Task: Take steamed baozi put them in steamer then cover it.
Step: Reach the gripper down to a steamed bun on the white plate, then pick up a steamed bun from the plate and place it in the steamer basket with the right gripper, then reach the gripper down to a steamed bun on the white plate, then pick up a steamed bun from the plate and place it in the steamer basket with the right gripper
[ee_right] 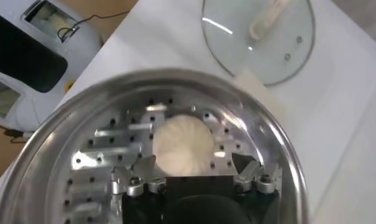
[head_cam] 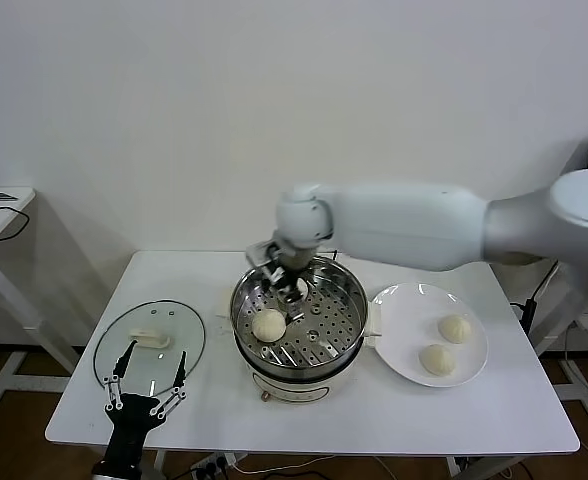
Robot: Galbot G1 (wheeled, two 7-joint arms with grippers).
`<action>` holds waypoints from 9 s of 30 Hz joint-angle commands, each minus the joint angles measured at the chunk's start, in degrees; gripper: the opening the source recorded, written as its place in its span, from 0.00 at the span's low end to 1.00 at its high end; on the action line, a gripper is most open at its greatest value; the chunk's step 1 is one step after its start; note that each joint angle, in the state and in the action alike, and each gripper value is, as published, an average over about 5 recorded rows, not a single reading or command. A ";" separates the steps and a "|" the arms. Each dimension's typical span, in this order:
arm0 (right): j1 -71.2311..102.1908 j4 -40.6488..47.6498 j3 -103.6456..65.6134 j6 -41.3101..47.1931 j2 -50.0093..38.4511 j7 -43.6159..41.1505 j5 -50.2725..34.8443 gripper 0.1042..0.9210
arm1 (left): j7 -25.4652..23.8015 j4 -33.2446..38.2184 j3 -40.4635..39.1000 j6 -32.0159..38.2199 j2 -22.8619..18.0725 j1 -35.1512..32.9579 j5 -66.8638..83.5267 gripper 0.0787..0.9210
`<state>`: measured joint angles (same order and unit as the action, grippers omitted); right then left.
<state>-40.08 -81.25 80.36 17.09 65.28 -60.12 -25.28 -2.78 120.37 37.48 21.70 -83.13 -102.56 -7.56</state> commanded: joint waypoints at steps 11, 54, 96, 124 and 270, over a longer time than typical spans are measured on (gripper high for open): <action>2.33 -2.94 -0.80 -10.42 -33.92 -10.08 11.32 0.88 | 0.19 0.50 -0.85 0.06 0.04 -0.74 -0.83 0.88; 32.55 12.77 -16.03 -10.02 -27.56 -2.06 21.66 0.84 | 0.56 1.52 1.82 1.89 -0.21 -3.38 -1.13 0.88; -1.73 -10.08 -7.80 -45.27 -8.61 -6.33 26.74 0.68 | 0.05 2.95 1.14 2.92 0.56 -3.93 1.96 0.88; 9.72 -12.04 -7.37 -58.96 -5.59 -3.20 45.37 0.70 | 0.44 2.28 1.36 2.97 0.34 -3.41 2.05 0.88; -0.78 3.99 2.65 -4.43 -3.36 -5.74 -0.42 0.66 | 1.06 0.61 1.72 3.68 2.42 -2.18 1.74 0.88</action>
<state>-40.50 -75.26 79.43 10.82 58.70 -68.89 -24.98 -1.76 121.11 39.18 25.47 -80.75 -104.73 -5.87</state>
